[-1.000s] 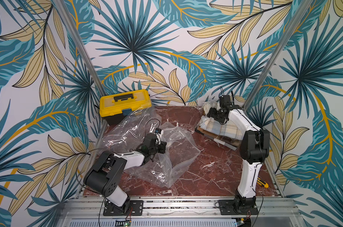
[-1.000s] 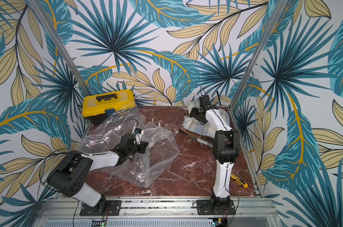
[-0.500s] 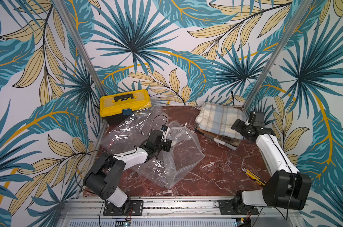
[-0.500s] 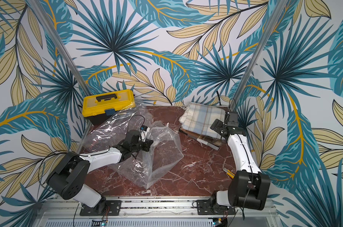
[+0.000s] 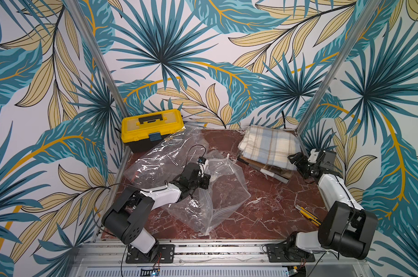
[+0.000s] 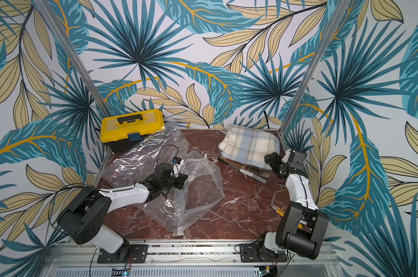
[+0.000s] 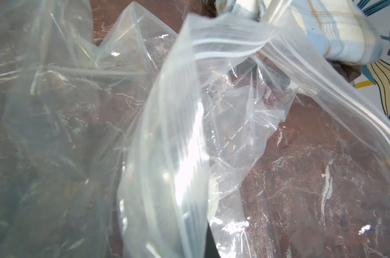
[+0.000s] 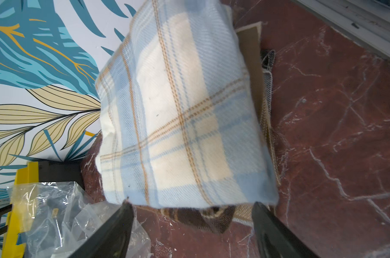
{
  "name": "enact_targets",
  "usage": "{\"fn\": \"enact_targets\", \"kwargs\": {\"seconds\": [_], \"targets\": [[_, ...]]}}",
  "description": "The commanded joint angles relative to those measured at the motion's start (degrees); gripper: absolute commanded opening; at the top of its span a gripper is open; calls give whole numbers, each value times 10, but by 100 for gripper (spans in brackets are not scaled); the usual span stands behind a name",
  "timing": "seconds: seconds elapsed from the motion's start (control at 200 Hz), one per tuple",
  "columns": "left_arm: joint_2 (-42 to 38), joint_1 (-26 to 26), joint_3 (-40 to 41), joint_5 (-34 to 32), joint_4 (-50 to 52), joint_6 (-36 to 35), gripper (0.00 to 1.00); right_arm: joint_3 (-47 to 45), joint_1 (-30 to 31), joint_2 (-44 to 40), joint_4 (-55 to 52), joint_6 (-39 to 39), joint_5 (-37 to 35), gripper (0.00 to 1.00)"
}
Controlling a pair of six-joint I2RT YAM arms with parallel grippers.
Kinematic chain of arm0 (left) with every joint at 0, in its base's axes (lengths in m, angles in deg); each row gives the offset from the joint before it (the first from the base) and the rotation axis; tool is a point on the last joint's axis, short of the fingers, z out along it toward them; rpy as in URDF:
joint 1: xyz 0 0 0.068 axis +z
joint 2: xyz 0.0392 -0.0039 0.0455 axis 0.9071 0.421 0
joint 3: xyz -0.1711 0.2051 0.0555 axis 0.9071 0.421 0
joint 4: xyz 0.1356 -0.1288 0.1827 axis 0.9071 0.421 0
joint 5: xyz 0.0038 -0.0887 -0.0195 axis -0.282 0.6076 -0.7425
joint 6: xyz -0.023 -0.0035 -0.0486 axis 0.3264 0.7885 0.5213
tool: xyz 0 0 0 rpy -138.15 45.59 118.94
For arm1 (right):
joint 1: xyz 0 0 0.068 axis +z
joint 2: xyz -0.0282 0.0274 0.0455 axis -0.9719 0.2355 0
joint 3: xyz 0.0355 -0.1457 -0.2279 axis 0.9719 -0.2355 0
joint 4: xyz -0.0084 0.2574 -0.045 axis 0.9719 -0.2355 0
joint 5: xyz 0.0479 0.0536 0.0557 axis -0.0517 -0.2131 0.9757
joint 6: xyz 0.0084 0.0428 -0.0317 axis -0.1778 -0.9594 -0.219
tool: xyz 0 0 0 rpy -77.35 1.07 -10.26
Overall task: Take the blanket out of the vacuum bag
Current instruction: Place the blanket at the corner of the board.
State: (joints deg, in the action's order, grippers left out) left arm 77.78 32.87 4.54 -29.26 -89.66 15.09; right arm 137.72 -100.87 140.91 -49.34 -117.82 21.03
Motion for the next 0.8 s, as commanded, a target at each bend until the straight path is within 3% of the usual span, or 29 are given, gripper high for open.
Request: {"fn": "enact_targets", "kwargs": {"seconds": [0.0, 0.185, 0.315, 0.621, 0.721, 0.791], "targets": [[4, -2, 8, 0, -25, 0, 0, 19, -4, 29, -35, 9, 20, 84], [19, -2, 8, 4, -39, 4, 0, 36, -4, 29, -98, 37, -28, 84], [30, -2, 2, 9, -43, 4, 0, 45, -5, 37, -85, 49, -44, 84], [28, -2, -5, 4, -31, -1, 0, 114, -10, 148, -89, 54, -30, 82], [28, -2, -6, 2, -30, -1, 0, 118, -11, 165, -85, 51, -18, 75], [31, -2, -7, 3, -31, 0, 0, 114, -11, 169, -77, 48, -1, 59]]}}
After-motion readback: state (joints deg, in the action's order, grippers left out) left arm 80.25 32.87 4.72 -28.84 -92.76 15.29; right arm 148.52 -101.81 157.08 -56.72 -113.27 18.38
